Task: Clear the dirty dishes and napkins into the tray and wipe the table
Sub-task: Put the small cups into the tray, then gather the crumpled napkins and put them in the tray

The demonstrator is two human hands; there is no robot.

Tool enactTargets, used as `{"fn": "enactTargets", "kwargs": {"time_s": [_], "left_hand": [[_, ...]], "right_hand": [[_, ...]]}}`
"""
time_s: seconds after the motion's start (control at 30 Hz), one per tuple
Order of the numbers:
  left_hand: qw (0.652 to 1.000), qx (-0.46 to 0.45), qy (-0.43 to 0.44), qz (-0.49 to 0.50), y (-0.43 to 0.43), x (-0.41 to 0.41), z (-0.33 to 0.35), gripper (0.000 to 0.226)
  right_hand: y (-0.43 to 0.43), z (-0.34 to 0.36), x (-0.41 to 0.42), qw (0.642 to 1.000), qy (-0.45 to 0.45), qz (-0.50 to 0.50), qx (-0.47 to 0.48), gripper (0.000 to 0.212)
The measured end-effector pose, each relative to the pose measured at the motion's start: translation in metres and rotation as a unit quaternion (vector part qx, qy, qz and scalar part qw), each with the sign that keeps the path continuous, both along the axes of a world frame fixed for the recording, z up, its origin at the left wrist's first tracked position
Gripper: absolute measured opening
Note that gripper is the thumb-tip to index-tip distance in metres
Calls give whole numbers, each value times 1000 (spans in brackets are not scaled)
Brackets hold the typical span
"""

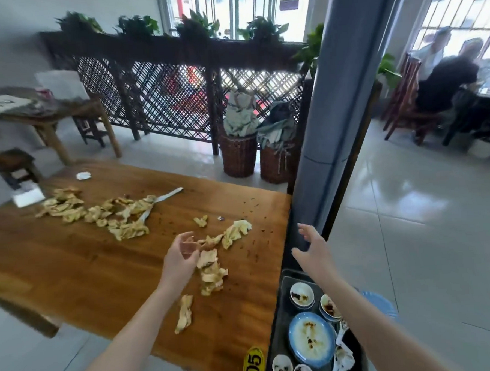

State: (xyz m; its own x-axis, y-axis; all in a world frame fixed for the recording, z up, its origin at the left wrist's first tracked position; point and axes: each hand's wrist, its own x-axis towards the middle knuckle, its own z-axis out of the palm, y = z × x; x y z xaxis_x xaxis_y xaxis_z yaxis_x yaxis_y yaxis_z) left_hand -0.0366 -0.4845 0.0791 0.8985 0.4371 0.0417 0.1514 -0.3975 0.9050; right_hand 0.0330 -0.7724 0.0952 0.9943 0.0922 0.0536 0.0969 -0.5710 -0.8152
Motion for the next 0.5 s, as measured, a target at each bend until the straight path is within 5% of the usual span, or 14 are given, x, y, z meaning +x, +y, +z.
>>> {"fn": "enactTargets", "kwargs": {"time_s": [0.5], "left_hand": [[998, -12, 33, -59, 225, 30, 21, 37]], "right_hand": [[272, 18, 14, 999, 21, -1, 24, 54]]}}
